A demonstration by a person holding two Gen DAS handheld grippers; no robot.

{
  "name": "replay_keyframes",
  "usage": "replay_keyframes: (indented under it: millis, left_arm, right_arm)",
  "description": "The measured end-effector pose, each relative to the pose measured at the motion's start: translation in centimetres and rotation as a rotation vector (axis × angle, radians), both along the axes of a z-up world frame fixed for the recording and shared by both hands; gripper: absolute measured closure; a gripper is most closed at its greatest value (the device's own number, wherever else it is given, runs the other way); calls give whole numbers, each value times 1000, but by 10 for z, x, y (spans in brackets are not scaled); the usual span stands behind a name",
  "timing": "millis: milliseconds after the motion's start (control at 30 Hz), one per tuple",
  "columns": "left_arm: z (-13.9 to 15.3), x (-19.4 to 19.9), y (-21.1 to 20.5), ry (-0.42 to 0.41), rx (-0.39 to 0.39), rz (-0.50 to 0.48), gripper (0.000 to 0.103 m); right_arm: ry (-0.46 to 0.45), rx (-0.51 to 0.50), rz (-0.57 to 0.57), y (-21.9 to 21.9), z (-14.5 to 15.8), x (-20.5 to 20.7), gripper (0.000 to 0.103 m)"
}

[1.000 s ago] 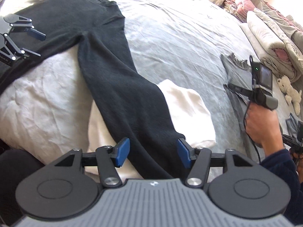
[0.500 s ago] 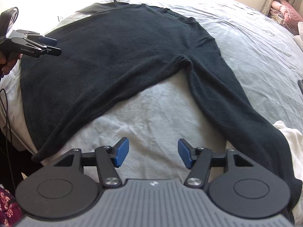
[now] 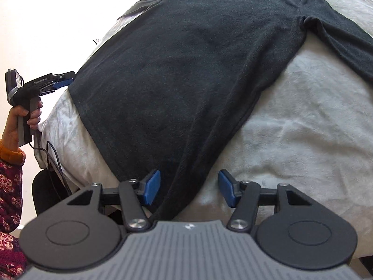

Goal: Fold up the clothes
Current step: 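Pull both open grippers back above the flattened sweater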

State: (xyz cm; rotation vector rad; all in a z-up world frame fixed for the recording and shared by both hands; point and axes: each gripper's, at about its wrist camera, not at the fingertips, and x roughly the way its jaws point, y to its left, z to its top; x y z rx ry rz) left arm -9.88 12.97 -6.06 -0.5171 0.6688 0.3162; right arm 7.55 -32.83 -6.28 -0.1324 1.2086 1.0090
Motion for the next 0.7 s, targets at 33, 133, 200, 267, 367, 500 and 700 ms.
replay_keyframes:
  millis: [33, 133, 200, 267, 367, 500, 700]
  left_arm:
    - [1, -2, 3, -11, -10, 17, 42]
    - [3, -5, 10, -32, -14, 70, 42]
    - [2, -4, 13, -10, 15, 100, 43]
    - [-2, -2, 14, 1, 2, 82, 44]
    - [-10, 3, 10, 6, -50, 2, 77]
    - [-6, -2, 1, 10, -2, 21, 94]
    - [23, -29, -5, -26, 37, 8, 94]
  right_arm:
    - [12, 3, -5, 1, 0, -2, 46]
    - [52, 17, -21, 2, -2, -7, 53]
    - [72, 23, -21, 4, -6, -13, 56]
    - [97, 31, -18, 6, -11, -20, 62]
    - [112, 42, -28, 11, -20, -25, 83]
    - [109, 59, -29, 10, -18, -30, 94]
    - [82, 109, 28, -7, 16, -53, 95]
